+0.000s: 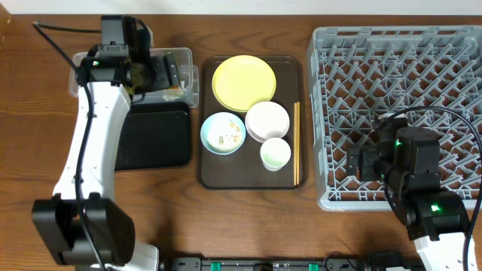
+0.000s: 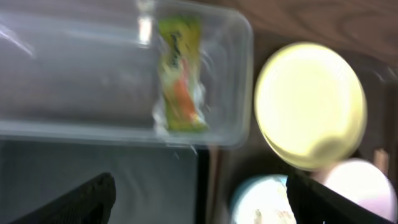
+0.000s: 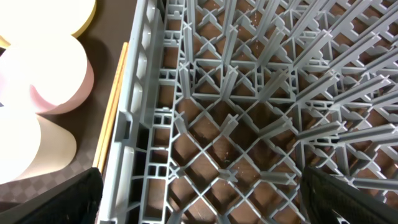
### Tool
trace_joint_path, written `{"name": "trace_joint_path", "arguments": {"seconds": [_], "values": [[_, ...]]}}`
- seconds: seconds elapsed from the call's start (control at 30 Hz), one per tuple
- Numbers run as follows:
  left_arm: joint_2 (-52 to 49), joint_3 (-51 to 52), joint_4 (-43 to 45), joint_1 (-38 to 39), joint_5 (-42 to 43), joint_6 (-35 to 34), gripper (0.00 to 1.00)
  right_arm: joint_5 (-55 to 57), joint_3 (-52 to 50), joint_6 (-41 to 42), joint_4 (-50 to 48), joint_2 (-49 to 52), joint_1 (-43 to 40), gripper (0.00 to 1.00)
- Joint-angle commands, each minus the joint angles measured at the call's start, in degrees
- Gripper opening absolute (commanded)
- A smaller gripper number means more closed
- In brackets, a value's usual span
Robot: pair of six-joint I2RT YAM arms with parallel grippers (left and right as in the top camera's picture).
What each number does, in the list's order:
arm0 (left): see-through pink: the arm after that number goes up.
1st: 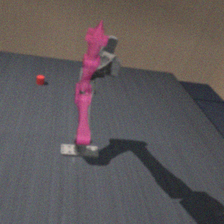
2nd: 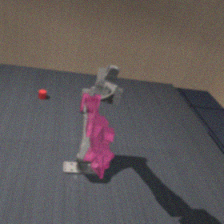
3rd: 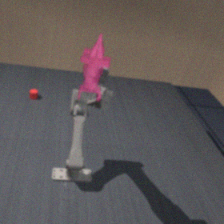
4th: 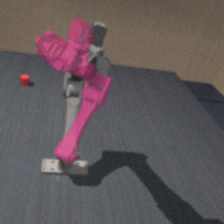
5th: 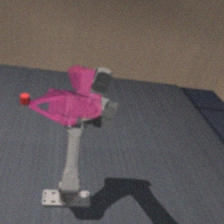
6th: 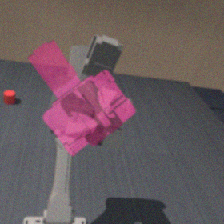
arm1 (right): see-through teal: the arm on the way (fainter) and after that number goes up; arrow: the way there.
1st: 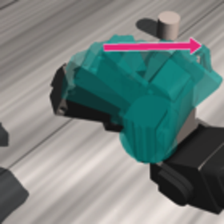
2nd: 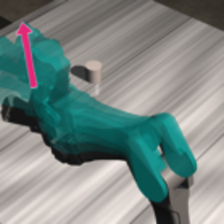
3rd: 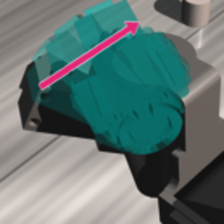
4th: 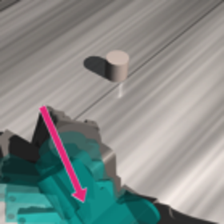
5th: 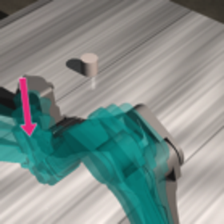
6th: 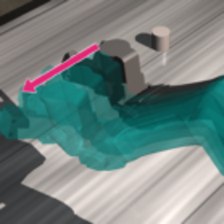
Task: Sort waste into correct bins and load items into the dishwasher rack
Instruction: 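Reach the left gripper to the white cup and grasp it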
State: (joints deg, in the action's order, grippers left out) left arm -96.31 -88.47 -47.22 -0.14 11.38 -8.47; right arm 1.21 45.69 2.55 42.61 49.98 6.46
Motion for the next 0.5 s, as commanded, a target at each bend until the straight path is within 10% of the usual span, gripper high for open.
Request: {"name": "trace_joint_path", "arguments": {"seconds": [0.0,0.47], "values": [[-0.81,0.15,-2.49,1.33,8.11,-3.26,0.9,-0.2,0.98,0.17,0.04,-0.04,0.7,0.99],[-1.16,2.58,-7.93,17.86,9.79,-3.67,0.88,-0.2,0.98,0.2,0.04,-0.04,0.7,0.99]]}}
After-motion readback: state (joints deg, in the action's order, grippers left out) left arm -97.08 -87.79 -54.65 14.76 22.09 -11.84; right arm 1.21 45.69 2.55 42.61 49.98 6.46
